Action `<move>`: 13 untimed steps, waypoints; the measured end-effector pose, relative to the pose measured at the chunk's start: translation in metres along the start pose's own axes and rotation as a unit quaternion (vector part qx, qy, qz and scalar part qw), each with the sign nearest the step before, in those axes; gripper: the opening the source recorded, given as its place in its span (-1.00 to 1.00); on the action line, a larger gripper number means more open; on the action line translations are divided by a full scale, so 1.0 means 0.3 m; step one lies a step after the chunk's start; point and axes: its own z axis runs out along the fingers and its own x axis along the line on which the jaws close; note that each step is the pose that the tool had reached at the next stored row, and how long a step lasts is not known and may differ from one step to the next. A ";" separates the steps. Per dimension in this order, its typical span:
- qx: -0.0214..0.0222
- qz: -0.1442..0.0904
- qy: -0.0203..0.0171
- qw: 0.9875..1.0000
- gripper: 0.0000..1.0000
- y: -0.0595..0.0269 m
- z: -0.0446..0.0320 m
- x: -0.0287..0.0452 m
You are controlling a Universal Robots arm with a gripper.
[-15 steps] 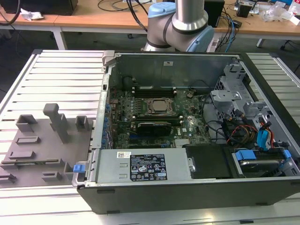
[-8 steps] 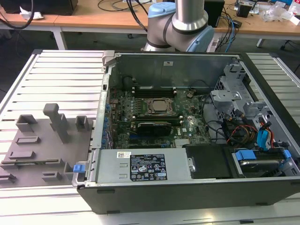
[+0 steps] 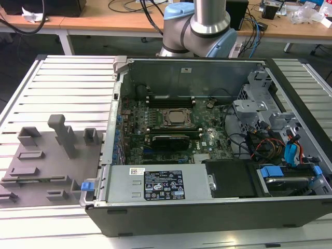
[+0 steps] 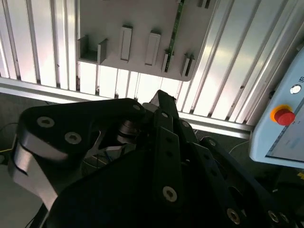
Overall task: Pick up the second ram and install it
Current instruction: 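Pick up the second ram and move it above second insertion slot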
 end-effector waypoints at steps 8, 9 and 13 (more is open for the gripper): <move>-0.001 -0.026 0.001 1.000 -0.27 0.000 0.001 0.000; -0.001 -0.040 0.002 0.999 -0.27 0.000 0.001 0.000; -0.001 -0.067 0.006 0.998 -0.27 -0.004 0.005 -0.001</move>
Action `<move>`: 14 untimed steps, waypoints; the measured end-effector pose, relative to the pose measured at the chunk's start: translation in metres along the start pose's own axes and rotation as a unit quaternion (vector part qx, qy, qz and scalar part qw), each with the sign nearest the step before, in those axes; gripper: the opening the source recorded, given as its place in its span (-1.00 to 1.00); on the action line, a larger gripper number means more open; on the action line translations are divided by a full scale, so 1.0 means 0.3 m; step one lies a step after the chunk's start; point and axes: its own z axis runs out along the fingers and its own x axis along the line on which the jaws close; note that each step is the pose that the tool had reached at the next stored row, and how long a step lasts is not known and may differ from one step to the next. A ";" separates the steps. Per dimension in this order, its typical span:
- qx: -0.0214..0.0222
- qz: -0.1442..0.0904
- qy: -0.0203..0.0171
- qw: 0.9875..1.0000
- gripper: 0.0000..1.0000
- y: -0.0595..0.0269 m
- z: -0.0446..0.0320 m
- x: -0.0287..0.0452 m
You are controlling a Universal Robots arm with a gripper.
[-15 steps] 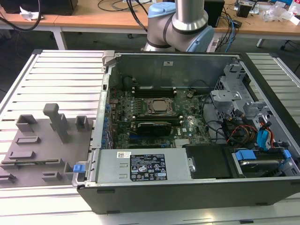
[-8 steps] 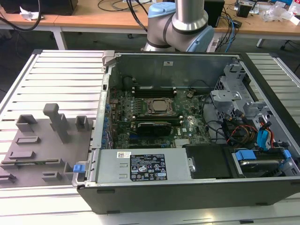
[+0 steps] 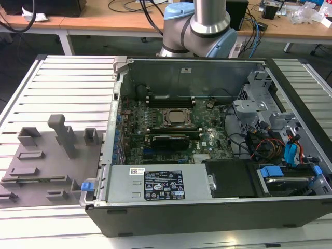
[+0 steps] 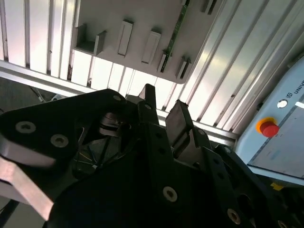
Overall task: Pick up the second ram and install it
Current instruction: 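Pick up the second ram and move it above second insertion slot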
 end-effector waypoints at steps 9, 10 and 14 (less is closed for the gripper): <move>-0.001 -0.045 0.002 0.999 -0.27 -0.026 0.009 -0.004; -0.001 -0.045 0.002 0.999 -0.27 -0.026 0.009 -0.004; -0.001 -0.045 0.002 0.999 -0.27 -0.026 0.018 -0.004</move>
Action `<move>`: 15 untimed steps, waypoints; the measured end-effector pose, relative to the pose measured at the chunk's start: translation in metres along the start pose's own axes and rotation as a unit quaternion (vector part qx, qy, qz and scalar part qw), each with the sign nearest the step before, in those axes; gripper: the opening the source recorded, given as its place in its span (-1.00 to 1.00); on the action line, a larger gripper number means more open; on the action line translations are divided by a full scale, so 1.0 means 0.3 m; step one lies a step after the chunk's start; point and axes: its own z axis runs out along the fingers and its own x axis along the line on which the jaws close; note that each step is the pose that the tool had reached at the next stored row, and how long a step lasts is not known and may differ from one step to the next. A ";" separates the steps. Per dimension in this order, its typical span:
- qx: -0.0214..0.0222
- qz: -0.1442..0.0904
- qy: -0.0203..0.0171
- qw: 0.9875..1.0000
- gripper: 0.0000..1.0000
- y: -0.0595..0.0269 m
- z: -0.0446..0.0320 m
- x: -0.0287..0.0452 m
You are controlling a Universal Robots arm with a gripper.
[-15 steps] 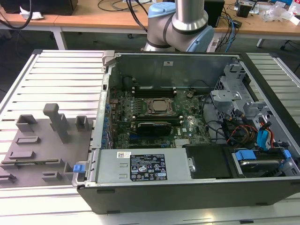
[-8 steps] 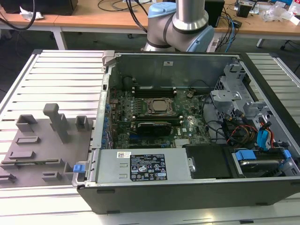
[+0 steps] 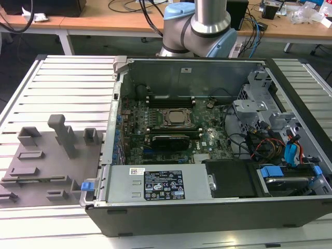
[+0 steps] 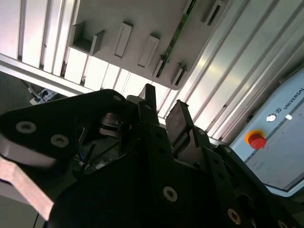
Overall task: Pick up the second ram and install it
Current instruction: 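Pick up the second ram and move it above second insertion slot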
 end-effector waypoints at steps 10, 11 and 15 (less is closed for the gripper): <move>0.000 0.000 0.000 1.000 -0.27 -0.001 0.030 0.001; 0.000 0.000 0.000 1.000 -0.27 -0.001 0.033 0.001; 0.000 0.000 0.000 1.000 -0.27 -0.002 0.048 0.001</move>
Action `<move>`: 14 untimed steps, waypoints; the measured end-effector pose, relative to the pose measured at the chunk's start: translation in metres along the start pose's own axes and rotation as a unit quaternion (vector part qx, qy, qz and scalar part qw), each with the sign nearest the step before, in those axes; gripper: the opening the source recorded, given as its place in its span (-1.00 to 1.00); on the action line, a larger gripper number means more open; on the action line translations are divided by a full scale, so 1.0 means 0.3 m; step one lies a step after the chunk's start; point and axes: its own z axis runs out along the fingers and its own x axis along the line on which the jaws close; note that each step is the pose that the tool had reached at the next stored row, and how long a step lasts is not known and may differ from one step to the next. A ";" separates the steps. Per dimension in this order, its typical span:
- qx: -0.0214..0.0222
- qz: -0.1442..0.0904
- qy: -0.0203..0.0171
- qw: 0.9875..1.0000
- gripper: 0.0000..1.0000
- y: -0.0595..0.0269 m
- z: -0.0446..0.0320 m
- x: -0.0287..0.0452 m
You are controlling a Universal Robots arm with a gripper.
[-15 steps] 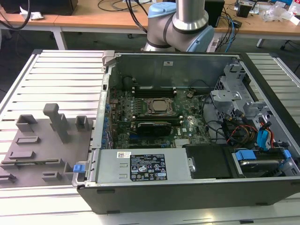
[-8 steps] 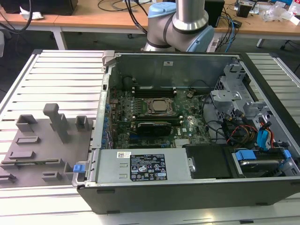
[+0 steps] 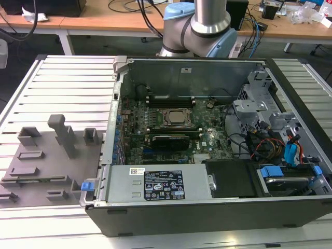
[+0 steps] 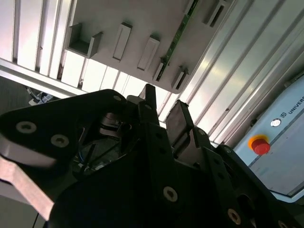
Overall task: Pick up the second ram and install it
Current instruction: 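Pick up the second ram and move it above second insertion slot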
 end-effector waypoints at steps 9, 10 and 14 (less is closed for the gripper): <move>0.000 0.000 0.000 1.000 -0.27 -0.001 0.031 0.000; 0.000 0.000 0.000 1.000 -0.27 -0.001 0.033 0.000; 0.000 0.000 0.000 1.000 -0.27 -0.002 0.042 0.001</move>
